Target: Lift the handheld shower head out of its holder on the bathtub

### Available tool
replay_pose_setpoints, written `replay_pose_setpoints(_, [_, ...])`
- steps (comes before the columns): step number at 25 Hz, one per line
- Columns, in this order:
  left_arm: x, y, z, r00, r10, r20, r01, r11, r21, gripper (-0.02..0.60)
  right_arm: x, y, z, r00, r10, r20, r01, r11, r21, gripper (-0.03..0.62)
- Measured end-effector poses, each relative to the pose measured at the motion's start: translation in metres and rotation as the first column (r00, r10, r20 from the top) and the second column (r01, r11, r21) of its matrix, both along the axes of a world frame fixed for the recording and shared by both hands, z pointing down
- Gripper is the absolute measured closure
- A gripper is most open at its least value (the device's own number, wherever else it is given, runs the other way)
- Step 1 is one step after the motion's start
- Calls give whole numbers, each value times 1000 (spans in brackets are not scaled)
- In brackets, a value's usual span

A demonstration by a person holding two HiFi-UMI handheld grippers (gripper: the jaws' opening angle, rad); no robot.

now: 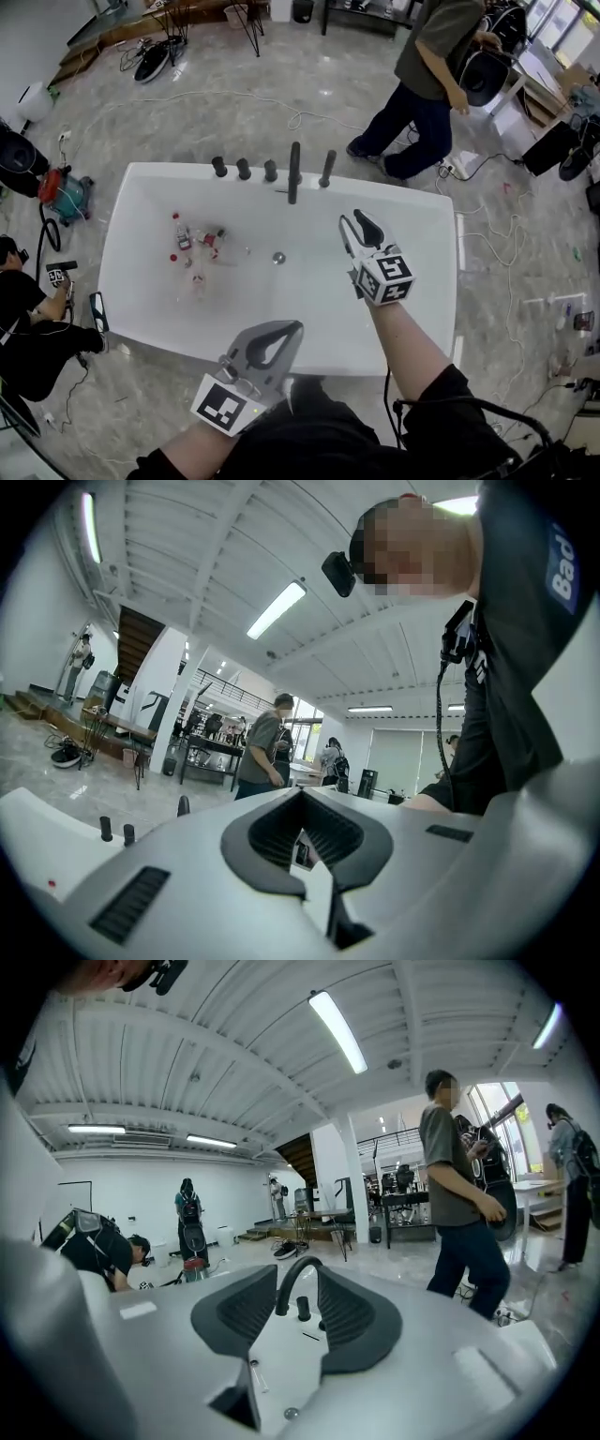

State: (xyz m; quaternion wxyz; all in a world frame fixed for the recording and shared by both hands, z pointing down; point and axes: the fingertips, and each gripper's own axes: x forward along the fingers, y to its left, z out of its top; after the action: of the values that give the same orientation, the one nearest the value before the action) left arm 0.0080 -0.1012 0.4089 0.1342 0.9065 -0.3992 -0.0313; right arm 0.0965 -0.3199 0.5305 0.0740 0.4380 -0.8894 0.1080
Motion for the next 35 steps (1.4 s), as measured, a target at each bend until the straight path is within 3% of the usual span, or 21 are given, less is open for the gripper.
replay_pose_setpoints(15, [-37, -28, 48, 999, -24, 35, 26, 998, -52, 581, -24, -114, 106, 989, 14, -146, -24, 998, -65, 415])
replay_pose_setpoints(27, [-45, -46, 83, 999, -32, 39, 35, 997, -74, 581, -34, -197, 176, 971, 21, -237, -47, 993, -105, 361])
replay_pose_setpoints(35, [-64, -57, 115, 995, -67, 72, 72, 995, -65, 581, -31, -245, 222, 968, 62, -242, -99, 984, -145, 356])
